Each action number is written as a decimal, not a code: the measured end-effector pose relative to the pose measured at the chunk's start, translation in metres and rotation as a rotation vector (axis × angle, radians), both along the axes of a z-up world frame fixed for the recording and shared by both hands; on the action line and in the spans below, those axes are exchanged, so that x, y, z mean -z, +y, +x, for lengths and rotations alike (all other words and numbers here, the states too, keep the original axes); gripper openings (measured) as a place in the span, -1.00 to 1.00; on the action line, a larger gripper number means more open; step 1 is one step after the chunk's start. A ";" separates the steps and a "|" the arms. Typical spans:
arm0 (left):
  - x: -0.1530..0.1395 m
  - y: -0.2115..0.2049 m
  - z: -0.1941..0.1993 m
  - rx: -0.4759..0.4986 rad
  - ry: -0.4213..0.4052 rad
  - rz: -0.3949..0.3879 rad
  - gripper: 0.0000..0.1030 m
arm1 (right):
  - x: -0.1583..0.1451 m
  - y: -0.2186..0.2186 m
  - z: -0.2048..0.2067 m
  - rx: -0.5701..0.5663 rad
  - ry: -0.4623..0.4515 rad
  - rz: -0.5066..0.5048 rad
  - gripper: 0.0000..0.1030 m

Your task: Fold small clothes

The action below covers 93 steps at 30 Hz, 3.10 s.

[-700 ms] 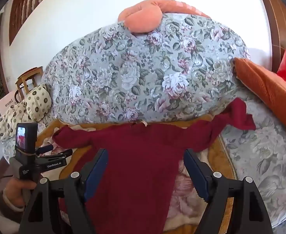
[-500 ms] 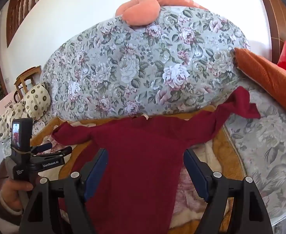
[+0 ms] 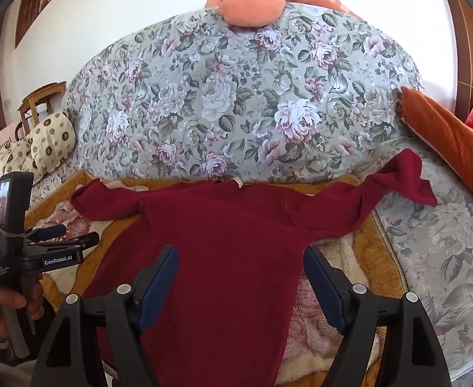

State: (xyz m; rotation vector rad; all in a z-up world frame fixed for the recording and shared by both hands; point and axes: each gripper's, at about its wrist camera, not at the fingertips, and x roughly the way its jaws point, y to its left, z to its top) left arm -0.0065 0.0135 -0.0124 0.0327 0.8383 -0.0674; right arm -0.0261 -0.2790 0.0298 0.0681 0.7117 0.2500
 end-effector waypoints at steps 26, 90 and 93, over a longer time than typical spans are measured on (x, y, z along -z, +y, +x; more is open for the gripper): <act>0.006 -0.005 0.002 -0.057 0.003 0.032 0.72 | 0.007 0.021 0.005 -0.030 -0.005 -0.056 0.50; 0.051 0.043 0.055 -0.162 0.122 -0.004 0.72 | 0.061 0.107 0.092 -0.160 0.137 -0.091 0.50; 0.053 0.051 0.060 -0.176 0.126 -0.003 0.72 | 0.068 0.118 0.101 -0.177 0.152 -0.089 0.50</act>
